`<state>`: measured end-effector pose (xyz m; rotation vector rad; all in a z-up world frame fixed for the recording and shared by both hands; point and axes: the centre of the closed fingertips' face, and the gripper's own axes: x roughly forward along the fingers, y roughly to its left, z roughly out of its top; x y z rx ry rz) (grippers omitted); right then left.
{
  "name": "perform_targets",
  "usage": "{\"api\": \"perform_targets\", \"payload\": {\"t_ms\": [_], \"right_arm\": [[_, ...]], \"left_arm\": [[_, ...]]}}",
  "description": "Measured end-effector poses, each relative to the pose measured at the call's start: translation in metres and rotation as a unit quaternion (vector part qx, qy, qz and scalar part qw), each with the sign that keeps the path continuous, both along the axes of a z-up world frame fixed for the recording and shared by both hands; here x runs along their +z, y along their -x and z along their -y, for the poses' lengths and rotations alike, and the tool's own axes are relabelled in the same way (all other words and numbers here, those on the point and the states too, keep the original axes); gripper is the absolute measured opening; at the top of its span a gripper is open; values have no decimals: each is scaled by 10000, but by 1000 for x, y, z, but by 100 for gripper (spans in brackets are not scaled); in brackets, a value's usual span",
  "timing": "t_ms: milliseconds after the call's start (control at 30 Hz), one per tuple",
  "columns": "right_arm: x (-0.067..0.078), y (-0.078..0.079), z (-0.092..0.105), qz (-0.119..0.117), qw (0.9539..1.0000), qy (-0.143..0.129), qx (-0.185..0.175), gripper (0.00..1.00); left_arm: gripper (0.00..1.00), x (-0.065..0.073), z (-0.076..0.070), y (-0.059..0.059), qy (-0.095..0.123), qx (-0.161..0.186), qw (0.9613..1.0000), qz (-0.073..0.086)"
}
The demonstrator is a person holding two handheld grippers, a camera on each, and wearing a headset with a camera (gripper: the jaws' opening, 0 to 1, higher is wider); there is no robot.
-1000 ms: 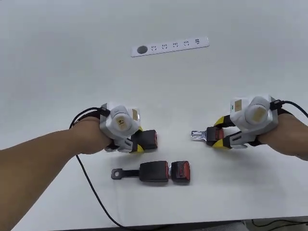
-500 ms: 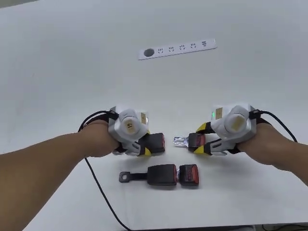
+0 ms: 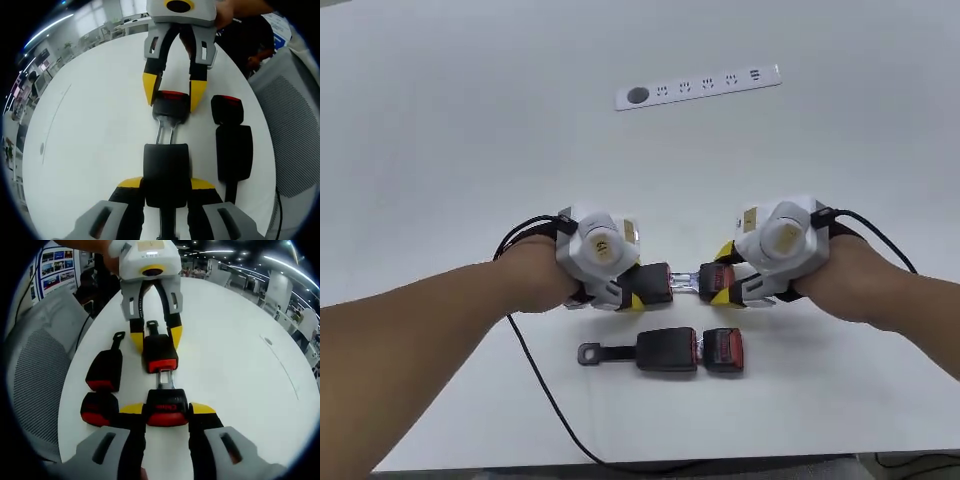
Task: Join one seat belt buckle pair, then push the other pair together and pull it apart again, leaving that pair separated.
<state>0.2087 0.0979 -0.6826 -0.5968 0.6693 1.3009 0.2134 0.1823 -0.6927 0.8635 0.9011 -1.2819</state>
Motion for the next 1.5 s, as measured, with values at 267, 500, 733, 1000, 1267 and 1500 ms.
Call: {"api": "perform_targets", "payload": {"t_ms": [267,500,733,1000,1267,1500], "right_arm": [[1,-2,-2,141,9995,94,280,31],[1,0,-12,88,9991,34,410,31],[-2,-2,-14,-34,9992,-147,373,31],[-2,-2,-18,-52,9991,-170,378,30],[-3,-4,-33,2,9988,63,477,30],[-3,-2,-31,-21,9987,79,496,30]], "left_arm": [[33,-1,0,0,-6,-4,10000,-58],[33,1,2,1,-41,-151,9999,-42],[32,5,5,4,157,-181,9997,-52],[32,8,7,5,224,-205,9995,-62],[32,8,8,5,188,-303,9994,10],[32,4,5,2,144,-254,9996,-4]]}}
